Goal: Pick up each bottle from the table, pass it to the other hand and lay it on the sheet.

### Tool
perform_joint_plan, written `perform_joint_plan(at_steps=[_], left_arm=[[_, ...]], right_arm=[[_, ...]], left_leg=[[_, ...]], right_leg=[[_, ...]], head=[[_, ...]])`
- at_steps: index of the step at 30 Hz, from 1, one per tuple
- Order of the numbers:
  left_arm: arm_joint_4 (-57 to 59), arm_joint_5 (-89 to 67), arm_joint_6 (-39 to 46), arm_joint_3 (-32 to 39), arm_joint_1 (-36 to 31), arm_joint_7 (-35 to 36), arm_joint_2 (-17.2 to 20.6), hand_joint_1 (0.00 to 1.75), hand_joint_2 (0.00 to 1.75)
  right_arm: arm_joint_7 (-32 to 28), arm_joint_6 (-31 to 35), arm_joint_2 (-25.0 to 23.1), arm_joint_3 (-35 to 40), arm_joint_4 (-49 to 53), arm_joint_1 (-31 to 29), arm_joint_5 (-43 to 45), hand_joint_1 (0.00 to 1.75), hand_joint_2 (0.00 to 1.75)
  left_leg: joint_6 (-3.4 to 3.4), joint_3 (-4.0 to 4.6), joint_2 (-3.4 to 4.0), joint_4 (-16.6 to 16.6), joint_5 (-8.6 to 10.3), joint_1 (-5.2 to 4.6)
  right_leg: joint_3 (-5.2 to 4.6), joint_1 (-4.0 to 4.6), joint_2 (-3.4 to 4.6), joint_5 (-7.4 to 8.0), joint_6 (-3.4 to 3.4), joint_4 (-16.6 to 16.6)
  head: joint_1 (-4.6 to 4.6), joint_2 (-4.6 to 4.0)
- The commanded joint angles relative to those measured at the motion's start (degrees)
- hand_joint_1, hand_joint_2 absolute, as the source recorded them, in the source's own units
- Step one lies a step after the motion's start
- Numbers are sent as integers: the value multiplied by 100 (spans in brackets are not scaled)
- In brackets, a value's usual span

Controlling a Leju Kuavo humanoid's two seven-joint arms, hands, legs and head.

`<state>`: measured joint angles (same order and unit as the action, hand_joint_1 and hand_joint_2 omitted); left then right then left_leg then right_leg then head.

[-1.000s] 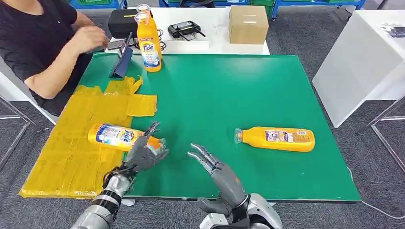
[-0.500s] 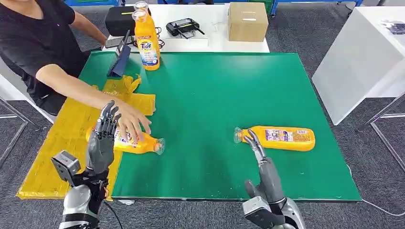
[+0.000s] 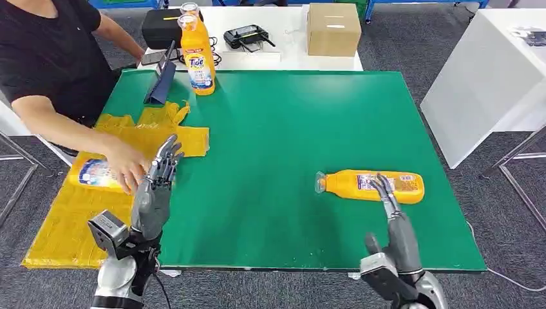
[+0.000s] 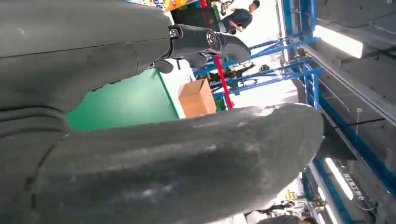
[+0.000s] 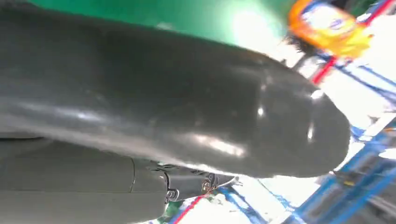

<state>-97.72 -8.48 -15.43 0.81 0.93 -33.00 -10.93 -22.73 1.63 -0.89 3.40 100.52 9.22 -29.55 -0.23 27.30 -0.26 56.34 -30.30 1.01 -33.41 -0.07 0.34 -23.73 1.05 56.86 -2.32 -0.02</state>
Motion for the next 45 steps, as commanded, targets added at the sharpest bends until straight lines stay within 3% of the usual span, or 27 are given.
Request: perform_joint_plan(at_steps=[1, 7, 13, 14, 20, 25, 27, 37, 41, 43, 45], left_arm=[[237, 21, 23, -109, -119, -20, 104, 0, 0], [358, 6, 42, -103, -176, -30, 98, 0, 0], [562, 46, -58, -118, -294, -45, 171, 0, 0], [617, 64, -81, -121, -330, -53, 180, 0, 0], [953, 73, -167, -248, -481, -96, 231, 0, 0], [1004, 32, -181, -265, -469, -128, 271, 0, 0], [1026, 62, -244, -304, -469, -158, 298, 0, 0], [1064, 93, -275, -326, -499, -171, 292, 0, 0], [1052, 124, -320, -469, -586, -121, 250, 0, 0], [985, 137, -135, -723, -816, 223, 44, 0, 0], [879, 217, 45, -928, -948, 364, 219, 0, 0]], right_arm=[[-38, -215, 255, -770, -229, -205, 91, 0, 0], [-87, -212, 325, -937, -186, -168, 96, 0, 0], [341, -435, 839, -1404, -800, -408, -272, 0, 0], [387, -549, 939, -1397, -923, -466, -333, 0, 175], [712, -580, 1130, -908, -1985, -968, -1026, 0, 175], [769, -420, 1106, -601, -2290, -1218, -1192, 0, 175], [764, -508, 1333, -433, -2363, -1226, -1143, 0, 175], [732, -557, 1472, -417, -2403, -1214, -1102, 0, 175], [813, -501, 1807, -246, -2703, -1535, -1345, 0, 175], [636, -779, 2398, -371, -3114, -1968, -1179, 0, 175], [633, -914, 2700, -308, -3227, -2261, -1037, 0, 175]], left_leg=[[6, -12, 1, -11, -1, -1], [11, -13, -4, -13, -2, -1], [14, -10, -4, -9, -1, -2], [17, -15, -4, -15, 1, -3], [11, -21, 8, -18, 0, -4], [10, -24, 16, -19, -2, -2], [10, -23, 23, -18, -3, 0], [10, -11, 5, -10, -4, -2], [12, -15, 9, -13, -2, -3], [13, -6, 9, -7, -3, -4], [20, 12, -4, 12, -1, -9]], right_leg=[[12, -1, -3, 0, 2, -11], [9, -1, -10, 0, 1, -12], [8, -2, -8, 2, 5, -12], [15, -2, -10, 5, 7, -20], [17, -1, 3, 8, 3, -22], [14, -2, 10, 8, 0, -20], [11, 0, 16, 9, 1, -19], [7, -3, 3, 2, 3, -10], [8, -3, 5, 5, 3, -14], [1, -4, 5, 6, 4, -8], [-10, -9, -9, 7, 10, 2]], head=[[2, 0], [-2, 0], [-2, 0], [0, 0], [-2, 0], [-2, 0], [-4, 0], [-2, 0], [-4, 0], [-2, 0], [-4, 0]])
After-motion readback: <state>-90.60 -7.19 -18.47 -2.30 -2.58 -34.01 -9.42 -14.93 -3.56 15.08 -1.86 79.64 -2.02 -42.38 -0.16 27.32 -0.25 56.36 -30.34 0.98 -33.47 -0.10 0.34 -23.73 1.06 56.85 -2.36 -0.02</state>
